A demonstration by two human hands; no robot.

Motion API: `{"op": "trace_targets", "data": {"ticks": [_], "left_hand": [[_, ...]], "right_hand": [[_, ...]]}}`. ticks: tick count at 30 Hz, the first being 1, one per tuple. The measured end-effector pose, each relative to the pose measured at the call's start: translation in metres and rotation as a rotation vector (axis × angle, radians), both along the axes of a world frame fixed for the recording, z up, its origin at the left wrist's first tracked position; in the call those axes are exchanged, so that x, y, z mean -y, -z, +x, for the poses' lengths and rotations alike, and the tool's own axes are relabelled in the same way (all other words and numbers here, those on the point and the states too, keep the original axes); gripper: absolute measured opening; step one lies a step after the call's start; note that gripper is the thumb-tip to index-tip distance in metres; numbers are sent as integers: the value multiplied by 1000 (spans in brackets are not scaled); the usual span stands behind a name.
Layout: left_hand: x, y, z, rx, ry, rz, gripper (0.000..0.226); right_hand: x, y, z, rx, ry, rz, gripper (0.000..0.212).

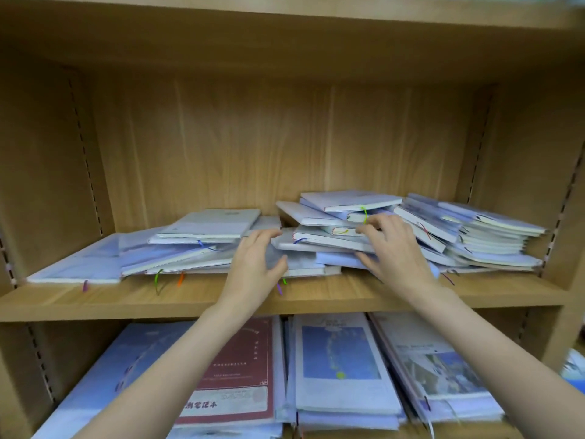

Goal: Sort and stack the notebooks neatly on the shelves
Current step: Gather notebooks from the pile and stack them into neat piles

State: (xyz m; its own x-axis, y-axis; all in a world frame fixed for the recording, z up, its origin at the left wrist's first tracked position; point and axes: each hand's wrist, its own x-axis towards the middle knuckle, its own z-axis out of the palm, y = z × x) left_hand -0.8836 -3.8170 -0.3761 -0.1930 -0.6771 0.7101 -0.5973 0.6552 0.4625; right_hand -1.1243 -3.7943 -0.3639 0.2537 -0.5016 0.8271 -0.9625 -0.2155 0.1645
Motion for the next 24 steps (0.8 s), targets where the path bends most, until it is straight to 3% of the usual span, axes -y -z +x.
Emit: {"op": "trace_targets", "data": {"ticks": [10, 15, 18, 24], "left_hand": [[5, -8, -22, -51, 99, 142, 52], [8, -18, -14, -37, 110, 92, 59], [5, -11, 6, -8, 40, -6, 55], [2, 11, 52, 6, -154, -51, 46]], "right_hand": [[15, -3, 23, -67, 160, -67, 41], [22, -56, 29, 14, 176, 63, 25], [25, -79, 41, -5, 237, 179, 25], [11, -50, 72, -188, 291, 317, 20]]}}
